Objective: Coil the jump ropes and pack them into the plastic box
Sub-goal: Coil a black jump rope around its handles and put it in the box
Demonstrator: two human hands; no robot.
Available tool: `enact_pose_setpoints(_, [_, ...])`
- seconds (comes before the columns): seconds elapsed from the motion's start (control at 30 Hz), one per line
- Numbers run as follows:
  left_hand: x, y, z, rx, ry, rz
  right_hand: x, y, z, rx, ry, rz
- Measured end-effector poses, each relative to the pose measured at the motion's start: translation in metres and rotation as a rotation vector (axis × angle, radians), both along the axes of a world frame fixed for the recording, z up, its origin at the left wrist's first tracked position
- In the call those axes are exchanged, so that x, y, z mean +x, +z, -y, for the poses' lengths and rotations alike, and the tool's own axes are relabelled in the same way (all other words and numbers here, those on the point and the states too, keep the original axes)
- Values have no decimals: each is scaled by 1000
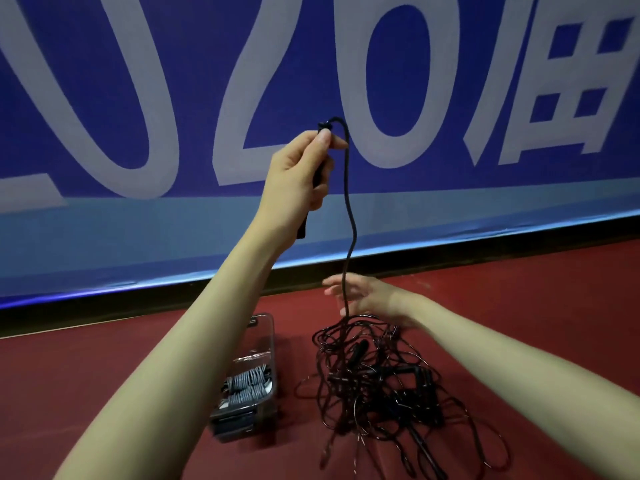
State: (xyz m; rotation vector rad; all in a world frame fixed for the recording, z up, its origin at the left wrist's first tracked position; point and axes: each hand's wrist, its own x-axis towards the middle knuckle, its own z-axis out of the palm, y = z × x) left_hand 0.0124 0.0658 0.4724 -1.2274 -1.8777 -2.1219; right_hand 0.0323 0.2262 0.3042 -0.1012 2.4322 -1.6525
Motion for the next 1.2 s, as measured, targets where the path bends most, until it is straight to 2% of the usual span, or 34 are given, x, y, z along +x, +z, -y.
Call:
enact_pose_setpoints(0.1, [0,-2,-3,32,5,20,0,2,8,38,38,-49])
enact_pose_setpoints(0.2, [-5,-5,0,97,32,84,2,1,4,-173,-25,-47])
enact_pose_setpoints(0.27, [-10,-7,3,144,52,124,3,2,-2,-298,-18,-9])
enact_pose_setpoints(0.4, [-20,-10,11,227,112,193,9,2,-10,-385,90,102])
enact_pose_setpoints(0.53, [-31,-15,15,398,252,300,14,6,-22,-463,171,217])
enact_pose_setpoints(0.6, [-40,-17,17,487,297,399,13,8,-30,-393,185,241])
enact_pose_setpoints(0.67, [-51,-23,19,548,326,500,14,5,-38,-203,146,211])
enact_pose_setpoints(0.77, [-63,-41,17,541,393,599,10,-5,-46,71,-41,25])
enact_pose_setpoints(0.9, [-74,-63,21,450,401,681,4,-9,-46,112,-322,-185])
enact_pose_setpoints(0.97, [-78,-70,25,340,382,657,3,-4,-44,107,-434,-279])
enact_pose_setpoints(1.07, [-74,-77,27,39,368,444,4,11,-37,139,-514,-396])
enact_pose_setpoints(1.2, [-63,-86,19,-445,243,42,11,34,-21,266,-425,-521])
